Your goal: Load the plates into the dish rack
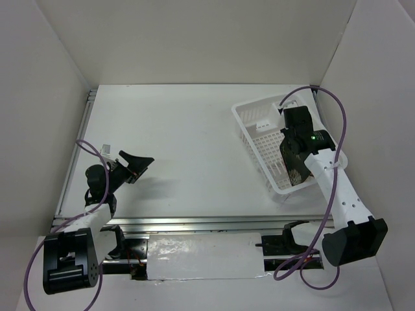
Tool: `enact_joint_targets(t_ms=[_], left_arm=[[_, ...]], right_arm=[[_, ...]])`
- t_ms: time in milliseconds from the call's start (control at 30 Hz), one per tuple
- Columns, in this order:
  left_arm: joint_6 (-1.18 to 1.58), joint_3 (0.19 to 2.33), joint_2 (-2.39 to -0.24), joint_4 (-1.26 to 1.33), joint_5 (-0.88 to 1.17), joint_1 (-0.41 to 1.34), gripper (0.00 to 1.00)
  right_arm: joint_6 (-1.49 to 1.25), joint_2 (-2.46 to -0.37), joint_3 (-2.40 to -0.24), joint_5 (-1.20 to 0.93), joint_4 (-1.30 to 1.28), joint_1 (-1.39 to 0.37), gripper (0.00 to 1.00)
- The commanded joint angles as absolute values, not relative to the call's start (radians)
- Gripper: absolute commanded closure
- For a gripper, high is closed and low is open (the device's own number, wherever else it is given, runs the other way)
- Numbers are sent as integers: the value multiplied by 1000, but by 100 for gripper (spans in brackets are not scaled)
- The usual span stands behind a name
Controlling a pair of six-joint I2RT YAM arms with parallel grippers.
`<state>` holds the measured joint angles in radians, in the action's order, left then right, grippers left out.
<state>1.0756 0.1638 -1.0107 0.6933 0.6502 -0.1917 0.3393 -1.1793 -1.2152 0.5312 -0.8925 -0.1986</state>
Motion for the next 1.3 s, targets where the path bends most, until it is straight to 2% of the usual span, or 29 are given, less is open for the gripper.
enact_joint_targets(t_ms=[0, 633, 1033, 1133, 1267], left_arm=[[1062, 173, -997, 735, 667, -195, 0], [1055, 176, -1014, 739, 666, -195, 0], [1066, 178, -1028, 761, 673, -195, 1], [1060, 183, -1026, 752, 673, -195, 0], [1065, 183, -1032, 758, 678, -196, 0]], right_arm=[[371, -1129, -1239, 600, -793, -198, 100], [344, -1207, -1239, 604, -811, -195, 100], [334, -1249, -1252, 620, -836, -195, 92], [330, -1255, -1253, 615, -836, -195, 85], [318, -1282, -1267, 624, -845, -196, 83]])
